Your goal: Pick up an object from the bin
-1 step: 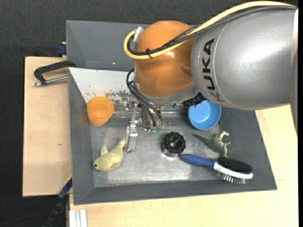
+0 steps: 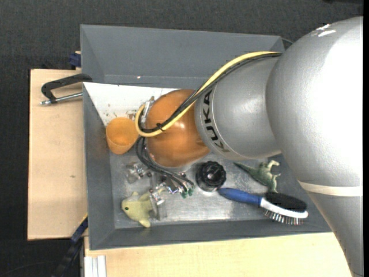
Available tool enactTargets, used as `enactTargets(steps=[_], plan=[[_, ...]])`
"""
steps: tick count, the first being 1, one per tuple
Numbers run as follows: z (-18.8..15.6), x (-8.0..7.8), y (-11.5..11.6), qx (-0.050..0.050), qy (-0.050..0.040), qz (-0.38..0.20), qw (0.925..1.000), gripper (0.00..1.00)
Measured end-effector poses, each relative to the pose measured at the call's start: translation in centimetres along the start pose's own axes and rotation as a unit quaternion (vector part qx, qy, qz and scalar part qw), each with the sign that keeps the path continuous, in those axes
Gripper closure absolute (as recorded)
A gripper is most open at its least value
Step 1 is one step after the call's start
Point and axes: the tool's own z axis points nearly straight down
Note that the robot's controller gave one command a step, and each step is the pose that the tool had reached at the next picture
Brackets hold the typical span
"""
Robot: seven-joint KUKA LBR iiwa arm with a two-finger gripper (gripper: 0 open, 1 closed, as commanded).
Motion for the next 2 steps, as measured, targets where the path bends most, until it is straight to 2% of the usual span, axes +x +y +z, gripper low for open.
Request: enactTargets(steps=[1,2], plan=[[-0.4,-0.3,0.0,0.0,-0.0048,0.001,1.0,1.0],[-15.1,-1.2,-2.3,0.003,-0.0103,-0.118,0.993,1.0]])
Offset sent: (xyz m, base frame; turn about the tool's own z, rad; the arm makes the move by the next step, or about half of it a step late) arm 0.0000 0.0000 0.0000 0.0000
